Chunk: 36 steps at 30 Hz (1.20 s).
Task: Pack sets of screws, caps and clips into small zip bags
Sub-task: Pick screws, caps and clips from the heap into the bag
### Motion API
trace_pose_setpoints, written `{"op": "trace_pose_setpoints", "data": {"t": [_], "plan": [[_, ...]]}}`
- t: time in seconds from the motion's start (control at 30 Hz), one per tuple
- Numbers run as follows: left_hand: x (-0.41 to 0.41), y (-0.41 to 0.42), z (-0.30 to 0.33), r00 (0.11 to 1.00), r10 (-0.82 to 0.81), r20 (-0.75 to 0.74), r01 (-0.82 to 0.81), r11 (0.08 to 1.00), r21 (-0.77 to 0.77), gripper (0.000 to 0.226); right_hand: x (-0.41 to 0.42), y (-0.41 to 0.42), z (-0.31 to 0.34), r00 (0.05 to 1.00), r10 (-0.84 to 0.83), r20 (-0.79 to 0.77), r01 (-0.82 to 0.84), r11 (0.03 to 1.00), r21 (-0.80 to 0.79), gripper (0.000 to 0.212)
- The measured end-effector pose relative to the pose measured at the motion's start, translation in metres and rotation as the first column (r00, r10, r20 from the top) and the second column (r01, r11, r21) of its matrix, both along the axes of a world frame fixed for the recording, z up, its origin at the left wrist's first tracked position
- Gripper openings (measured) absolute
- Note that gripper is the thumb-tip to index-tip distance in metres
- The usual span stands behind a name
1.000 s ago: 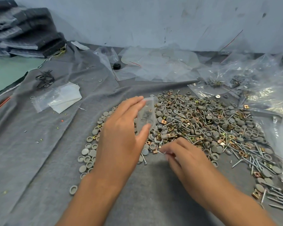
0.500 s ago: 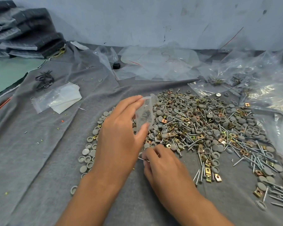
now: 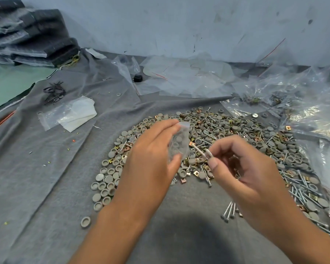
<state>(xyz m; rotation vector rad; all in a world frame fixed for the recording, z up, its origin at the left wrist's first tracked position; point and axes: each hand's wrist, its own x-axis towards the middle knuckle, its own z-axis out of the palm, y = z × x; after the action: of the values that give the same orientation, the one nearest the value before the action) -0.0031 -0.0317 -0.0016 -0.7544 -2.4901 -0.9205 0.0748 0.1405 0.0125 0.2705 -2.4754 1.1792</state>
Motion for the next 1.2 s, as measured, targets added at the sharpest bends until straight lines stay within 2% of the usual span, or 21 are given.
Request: {"op": "trace_pose_setpoints", "data": {"t": [0.2, 0.33, 0.43, 0.53, 0.63, 0.73, 0.8, 0.87, 0.93, 1.0, 1.07, 1.2], "plan": [[0.01, 0.014, -0.007, 0.994, -0.086, -0.065, 0.084, 0.996, -0.027, 0.06, -0.011, -0.009, -0.01, 0.984, -0.116, -0.133, 0.145, 0.962, 0.233, 0.004], [0.014, 0.019, -0.007, 0.994, -0.087, -0.071, 0.086, 0.996, -0.011, 0.059, -0.012, -0.01, -0.015, 0.954, -0.238, -0.184, 0.274, 0.94, 0.202, 0.012], [0.017, 0.021, -0.007, 0.994, -0.095, -0.049, 0.094, 0.995, -0.017, 0.06, -0.014, -0.009, -0.016, 0.947, -0.263, -0.185, 0.301, 0.927, 0.225, 0.014], [0.017, 0.02, -0.005, 0.995, -0.089, -0.036, 0.088, 0.996, -0.025, 0.06, -0.013, -0.009, -0.015, 0.955, -0.256, -0.151, 0.279, 0.948, 0.155, 0.015], [0.015, 0.017, -0.002, 0.997, -0.077, -0.005, 0.077, 0.996, -0.037, 0.061, -0.007, -0.005, -0.007, 0.972, -0.212, -0.103, 0.21, 0.977, -0.027, 0.013], [0.014, 0.014, 0.001, 0.999, -0.047, 0.026, 0.048, 0.998, -0.033, 0.062, -0.003, 0.017, 0.001, 0.975, -0.219, 0.028, 0.22, 0.972, -0.079, 0.013], [0.014, 0.013, 0.002, 0.999, -0.032, 0.042, 0.033, 0.999, -0.025, 0.061, -0.002, 0.034, -0.002, 0.954, -0.248, 0.171, 0.25, 0.968, 0.015, 0.017], [0.015, 0.013, 0.003, 0.998, -0.029, 0.051, 0.03, 0.999, -0.027, 0.06, -0.001, 0.048, -0.007, 0.912, -0.269, 0.311, 0.219, 0.958, 0.186, 0.02], [0.016, 0.013, 0.003, 0.998, -0.027, 0.055, 0.029, 0.999, -0.03, 0.059, 0.002, 0.057, -0.012, 0.845, -0.245, 0.475, 0.057, 0.925, 0.375, 0.02], [0.016, 0.013, 0.003, 0.998, -0.022, 0.056, 0.024, 0.999, -0.039, 0.059, 0.005, 0.061, -0.017, 0.783, -0.216, 0.583, -0.152, 0.843, 0.516, 0.024], [0.016, 0.013, 0.003, 0.999, -0.016, 0.052, 0.019, 0.999, -0.049, 0.06, 0.006, 0.062, -0.022, 0.767, -0.191, 0.613, -0.265, 0.775, 0.573, 0.029], [0.016, 0.014, 0.002, 0.999, -0.014, 0.048, 0.017, 0.999, -0.052, 0.061, 0.006, 0.058, -0.028, 0.834, -0.118, 0.54, -0.258, 0.78, 0.57, 0.017]]}}
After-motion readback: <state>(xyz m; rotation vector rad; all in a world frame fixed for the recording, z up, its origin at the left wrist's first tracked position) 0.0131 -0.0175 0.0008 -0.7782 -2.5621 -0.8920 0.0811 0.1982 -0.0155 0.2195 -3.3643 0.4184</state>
